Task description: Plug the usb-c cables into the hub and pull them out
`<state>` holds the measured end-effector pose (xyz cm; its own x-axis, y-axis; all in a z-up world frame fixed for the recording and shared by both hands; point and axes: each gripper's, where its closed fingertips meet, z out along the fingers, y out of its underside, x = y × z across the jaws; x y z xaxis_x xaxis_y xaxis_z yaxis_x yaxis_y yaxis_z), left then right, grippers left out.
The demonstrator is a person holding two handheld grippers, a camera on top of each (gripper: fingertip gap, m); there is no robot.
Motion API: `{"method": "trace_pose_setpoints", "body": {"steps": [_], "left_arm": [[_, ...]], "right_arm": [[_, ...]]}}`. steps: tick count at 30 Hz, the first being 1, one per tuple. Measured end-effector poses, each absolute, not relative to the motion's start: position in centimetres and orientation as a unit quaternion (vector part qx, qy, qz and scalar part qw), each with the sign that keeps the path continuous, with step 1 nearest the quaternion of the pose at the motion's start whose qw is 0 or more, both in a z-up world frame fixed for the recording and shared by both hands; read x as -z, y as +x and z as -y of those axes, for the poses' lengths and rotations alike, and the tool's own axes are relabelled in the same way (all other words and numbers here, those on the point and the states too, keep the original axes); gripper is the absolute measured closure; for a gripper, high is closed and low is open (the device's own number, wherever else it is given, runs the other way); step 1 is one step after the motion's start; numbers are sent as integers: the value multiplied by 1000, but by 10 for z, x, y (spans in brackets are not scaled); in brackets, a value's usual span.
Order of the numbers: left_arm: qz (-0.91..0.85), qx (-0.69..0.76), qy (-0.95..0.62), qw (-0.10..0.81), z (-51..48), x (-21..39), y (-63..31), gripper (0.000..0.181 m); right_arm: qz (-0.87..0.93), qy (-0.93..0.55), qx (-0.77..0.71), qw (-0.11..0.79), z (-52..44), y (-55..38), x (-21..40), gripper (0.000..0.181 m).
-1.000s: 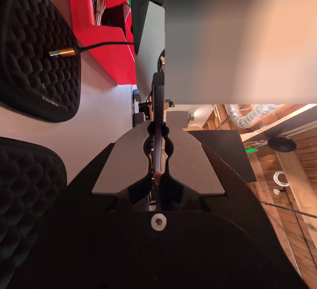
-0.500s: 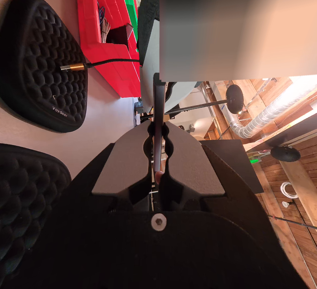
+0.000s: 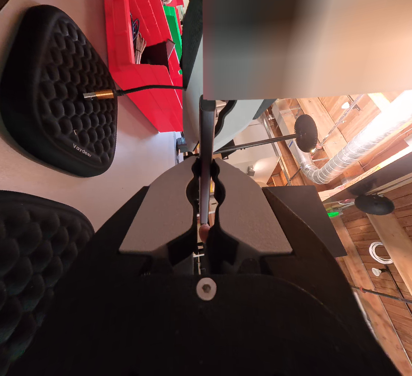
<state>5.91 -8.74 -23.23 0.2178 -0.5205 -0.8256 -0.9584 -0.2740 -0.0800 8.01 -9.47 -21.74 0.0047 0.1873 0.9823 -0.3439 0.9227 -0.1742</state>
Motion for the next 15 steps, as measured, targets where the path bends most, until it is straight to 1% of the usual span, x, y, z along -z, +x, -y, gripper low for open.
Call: {"method": "trace_pose_setpoints", "body": {"steps": [3,11,15], "left_arm": [[-518,-359,-715,303,85,235,58,176],[-528,-315,-717,329,81,242,65,177],[-518,-329,-724,314,82,242,62,176]], "right_arm": [[686,53,-189,701,92,79,220,172],[685,48,-241,685,97,83,222,172],[693,47,-221,684,96,80,222,172]]}}
